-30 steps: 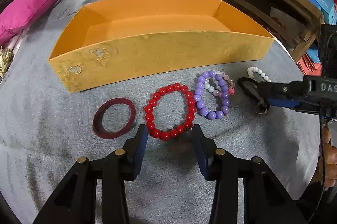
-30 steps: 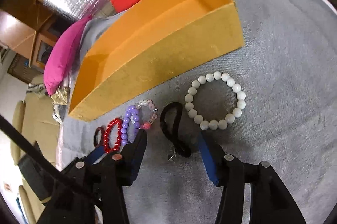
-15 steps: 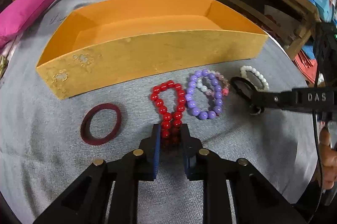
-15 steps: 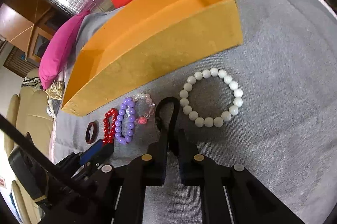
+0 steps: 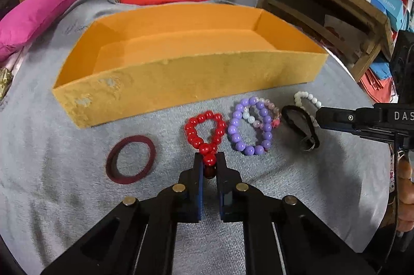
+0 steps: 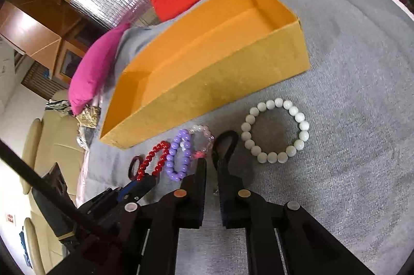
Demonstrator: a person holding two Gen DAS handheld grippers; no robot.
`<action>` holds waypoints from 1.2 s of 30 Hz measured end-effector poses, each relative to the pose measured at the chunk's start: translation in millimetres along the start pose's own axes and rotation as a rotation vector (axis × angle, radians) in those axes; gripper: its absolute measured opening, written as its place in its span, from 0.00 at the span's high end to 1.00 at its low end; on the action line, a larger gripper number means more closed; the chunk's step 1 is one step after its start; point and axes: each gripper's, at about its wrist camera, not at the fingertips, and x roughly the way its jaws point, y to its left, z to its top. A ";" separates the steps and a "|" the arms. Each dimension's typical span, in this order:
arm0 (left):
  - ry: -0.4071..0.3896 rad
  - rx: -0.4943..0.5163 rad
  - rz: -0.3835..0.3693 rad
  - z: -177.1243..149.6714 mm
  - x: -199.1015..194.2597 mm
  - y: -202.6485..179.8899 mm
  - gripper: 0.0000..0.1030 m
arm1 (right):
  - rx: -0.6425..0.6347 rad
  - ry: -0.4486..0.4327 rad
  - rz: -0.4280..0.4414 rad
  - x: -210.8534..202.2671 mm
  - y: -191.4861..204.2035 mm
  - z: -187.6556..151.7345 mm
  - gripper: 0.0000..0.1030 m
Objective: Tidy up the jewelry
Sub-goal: 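Lift and carry the hair tie and red bracelet over the box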
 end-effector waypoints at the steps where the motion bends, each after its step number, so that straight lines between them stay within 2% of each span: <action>1: -0.007 -0.002 -0.001 0.3 -3.2 1.0 0.91 | 0.003 0.000 -0.001 -0.9 -1.2 0.2 0.91; 3: -0.020 -0.005 -0.002 1.7 -8.9 2.5 0.91 | 0.023 0.015 -0.017 0.1 -6.3 1.9 0.91; 8: -0.043 -0.005 -0.010 2.1 -19.8 7.5 0.91 | 0.068 0.057 -0.019 3.7 -15.4 4.8 0.82; 9: -0.047 -0.004 -0.012 1.8 -22.3 7.9 0.91 | 0.069 0.058 -0.019 4.9 -15.5 5.2 0.77; 11: -0.051 -0.003 -0.016 0.8 -25.6 8.9 0.91 | 0.065 0.060 -0.027 8.5 -13.7 4.6 0.51; 12: -0.052 -0.001 -0.016 0.4 -27.0 9.2 0.91 | 0.061 0.054 -0.030 10.4 -11.5 4.2 0.46; 14: -0.054 0.003 -0.019 -0.7 -29.6 8.8 0.91 | 0.037 0.031 -0.057 14.8 -4.8 4.3 0.46; 15: -0.057 0.005 -0.021 -1.2 -31.6 9.3 0.91 | 0.017 0.033 -0.077 18.6 -2.2 4.4 0.46; 16: -0.061 0.005 -0.022 -1.5 -33.3 10.0 0.91 | 0.007 0.040 -0.089 21.7 -1.1 3.9 0.55; 17: -0.064 0.002 -0.022 -1.7 -34.4 11.2 0.91 | -0.005 0.056 -0.105 28.2 0.5 3.1 0.72; 21: -0.070 -0.015 -0.025 -0.9 -37.8 17.9 0.91 | -0.081 0.044 -0.161 35.7 7.7 1.9 0.91; 26: -0.085 -0.023 -0.031 1.0 -42.9 21.5 0.91 | -0.091 0.027 -0.138 28.4 11.5 -0.4 0.93; 36: -0.133 -0.011 -0.061 7.4 -57.3 18.1 0.91 | -0.139 -0.075 0.015 -8.0 27.7 -3.8 0.94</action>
